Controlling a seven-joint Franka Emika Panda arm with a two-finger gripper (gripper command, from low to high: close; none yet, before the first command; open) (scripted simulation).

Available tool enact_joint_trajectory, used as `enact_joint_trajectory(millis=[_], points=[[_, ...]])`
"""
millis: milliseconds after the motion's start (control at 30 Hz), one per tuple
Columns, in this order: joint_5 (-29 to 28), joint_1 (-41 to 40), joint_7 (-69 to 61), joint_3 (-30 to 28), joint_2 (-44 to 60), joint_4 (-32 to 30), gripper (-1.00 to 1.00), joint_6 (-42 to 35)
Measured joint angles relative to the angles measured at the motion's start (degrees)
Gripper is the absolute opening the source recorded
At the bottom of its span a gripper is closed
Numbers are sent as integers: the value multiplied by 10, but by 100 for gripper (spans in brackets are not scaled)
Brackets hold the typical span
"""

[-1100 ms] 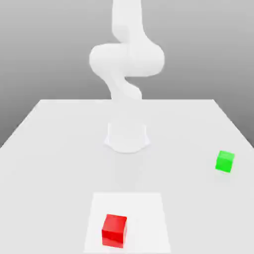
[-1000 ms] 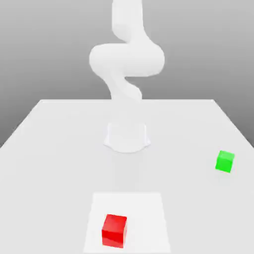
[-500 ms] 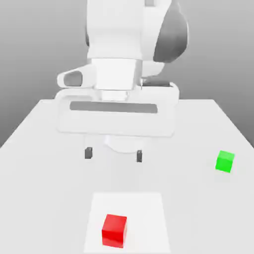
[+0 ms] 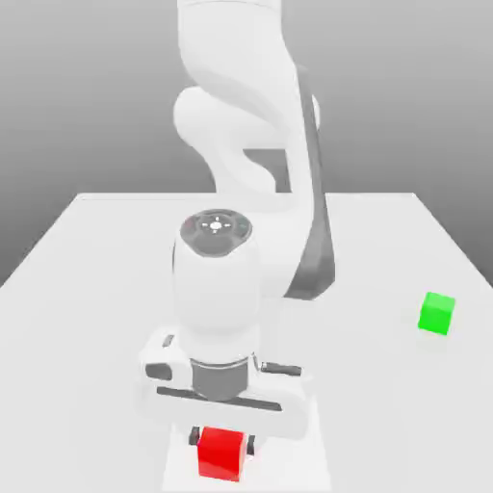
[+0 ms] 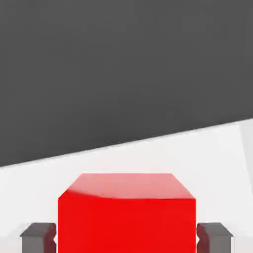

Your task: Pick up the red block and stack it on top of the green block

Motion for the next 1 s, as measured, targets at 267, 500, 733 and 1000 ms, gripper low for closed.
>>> enact_joint_trajectory(millis=[267, 500, 733, 1000], points=[[0, 0, -1, 2, -85, -14, -100, -71], [29, 122, -98, 127, -160, -65, -100, -92], [68, 306, -213, 200, -229, -121, -100, -102], [60, 419, -284, 279, -255, -169, -100, -81]])
